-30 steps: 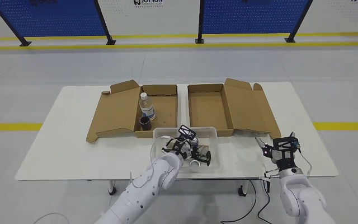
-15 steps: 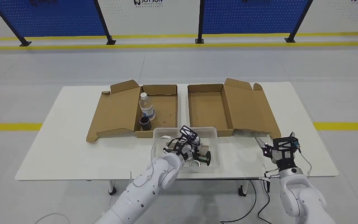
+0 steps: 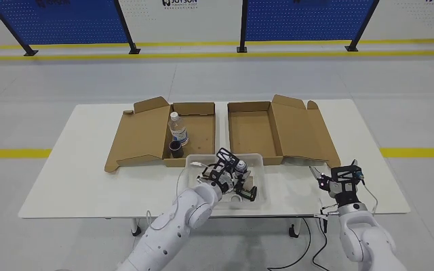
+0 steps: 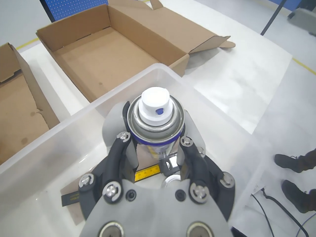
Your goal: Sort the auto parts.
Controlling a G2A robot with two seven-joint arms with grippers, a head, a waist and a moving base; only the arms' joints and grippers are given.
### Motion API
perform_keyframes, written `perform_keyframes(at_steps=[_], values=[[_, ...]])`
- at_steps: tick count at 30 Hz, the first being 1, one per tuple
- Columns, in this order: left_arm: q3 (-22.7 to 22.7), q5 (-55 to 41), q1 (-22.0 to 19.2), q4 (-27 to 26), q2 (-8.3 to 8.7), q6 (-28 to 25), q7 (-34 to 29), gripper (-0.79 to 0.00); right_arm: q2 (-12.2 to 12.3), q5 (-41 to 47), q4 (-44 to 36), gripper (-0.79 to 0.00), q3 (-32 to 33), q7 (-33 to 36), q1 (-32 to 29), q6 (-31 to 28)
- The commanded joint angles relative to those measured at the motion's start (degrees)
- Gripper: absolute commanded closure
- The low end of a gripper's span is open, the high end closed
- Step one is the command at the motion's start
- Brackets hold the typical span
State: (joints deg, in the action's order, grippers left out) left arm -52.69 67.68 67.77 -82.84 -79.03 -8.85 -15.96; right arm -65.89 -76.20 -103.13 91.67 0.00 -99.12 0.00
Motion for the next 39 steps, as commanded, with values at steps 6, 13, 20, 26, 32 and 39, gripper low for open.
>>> perform_keyframes(at_steps=[6,13,20,26,32,39], values=[[-5.1,0.4,5.2,-11.4,1.78,-3.6,-4.4,0.000,0.0,0.0,0.0,-0.785,0.0,0.0,0.0,0.0],[-10.5,-0.5,12.1,-21.3,3.38,-5.7,-8.1,0.000,0.0,0.0,0.0,-0.785,0.0,0.0,0.0,0.0],[-14.2,-0.3,18.9,-28.6,4.57,-6.6,-9.2,0.000,0.0,0.0,0.0,-0.785,0.0,0.0,0.0,0.0],[-15.6,1.7,24.1,-31.8,5.19,-5.1,-7.6,0.000,0.0,0.0,0.0,-0.785,0.0,0.0,0.0,0.0],[-15.5,3.7,27.3,-33.7,5.44,-2.6,-5.3,0.000,0.0,0.0,0.0,-0.785,0.0,0.0,0.0,0.0],[-14.6,5.9,29.5,-34.8,5.45,1.8,-2.4,0.000,0.0,0.0,0.0,-0.785,0.0,0.0,0.0,0.0]])
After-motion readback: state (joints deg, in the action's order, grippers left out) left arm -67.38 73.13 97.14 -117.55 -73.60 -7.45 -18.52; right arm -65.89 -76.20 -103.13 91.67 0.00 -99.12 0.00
